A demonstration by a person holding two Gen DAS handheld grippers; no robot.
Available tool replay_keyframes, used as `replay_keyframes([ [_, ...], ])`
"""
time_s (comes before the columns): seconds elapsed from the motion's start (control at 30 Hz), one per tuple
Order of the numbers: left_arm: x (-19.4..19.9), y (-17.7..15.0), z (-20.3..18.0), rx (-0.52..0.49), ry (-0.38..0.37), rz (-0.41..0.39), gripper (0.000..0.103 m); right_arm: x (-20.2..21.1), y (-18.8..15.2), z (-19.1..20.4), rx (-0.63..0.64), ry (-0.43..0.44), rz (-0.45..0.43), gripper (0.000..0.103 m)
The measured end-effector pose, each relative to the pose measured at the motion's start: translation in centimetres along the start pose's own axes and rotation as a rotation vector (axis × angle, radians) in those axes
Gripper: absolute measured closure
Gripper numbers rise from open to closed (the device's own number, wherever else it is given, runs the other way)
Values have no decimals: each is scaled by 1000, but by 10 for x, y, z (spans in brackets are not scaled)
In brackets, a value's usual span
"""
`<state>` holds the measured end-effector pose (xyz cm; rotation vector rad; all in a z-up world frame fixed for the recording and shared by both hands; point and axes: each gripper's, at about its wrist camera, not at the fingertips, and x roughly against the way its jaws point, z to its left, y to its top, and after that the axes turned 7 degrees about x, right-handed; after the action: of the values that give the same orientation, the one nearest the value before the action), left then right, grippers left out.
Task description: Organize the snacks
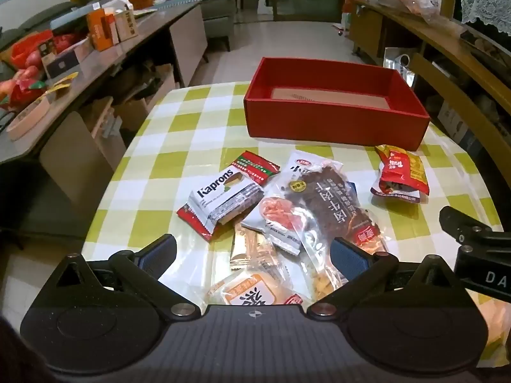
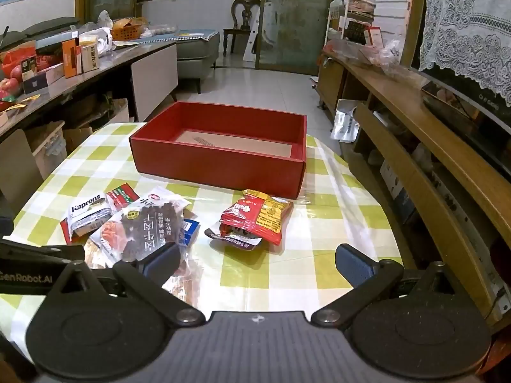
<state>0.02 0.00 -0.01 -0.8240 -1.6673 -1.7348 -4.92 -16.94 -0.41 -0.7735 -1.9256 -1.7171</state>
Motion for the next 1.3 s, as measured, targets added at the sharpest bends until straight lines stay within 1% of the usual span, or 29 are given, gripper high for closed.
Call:
replay_keyframes([
  [0.17, 0, 0, 3, 0, -8, 9, 0, -2, -1, 0, 13, -5, 13, 0],
  [0.27, -5, -10, 11, 3, -7, 16, 0, -6, -3, 1, 22, -10, 24, 0],
  [0.4, -8, -15, 11, -3, 8, 28, 0, -6, -4, 4, 41, -15, 42, 0],
  [0.47, -11, -13, 6, -11, 25, 47, 0, -7, -5, 4, 46, -12, 53, 0],
  [0.57, -12, -13, 7, -4, 26, 54, 0, -9, -6, 5, 51, -11, 60, 0],
  [0.83, -11, -14, 2, -21, 36, 59, 0, -12, -7, 9, 56, 21, 72, 0],
  [1.3, -10, -15, -1, -39, 45, 58, 0, -16, -9, 10, 63, 25, 91, 0],
])
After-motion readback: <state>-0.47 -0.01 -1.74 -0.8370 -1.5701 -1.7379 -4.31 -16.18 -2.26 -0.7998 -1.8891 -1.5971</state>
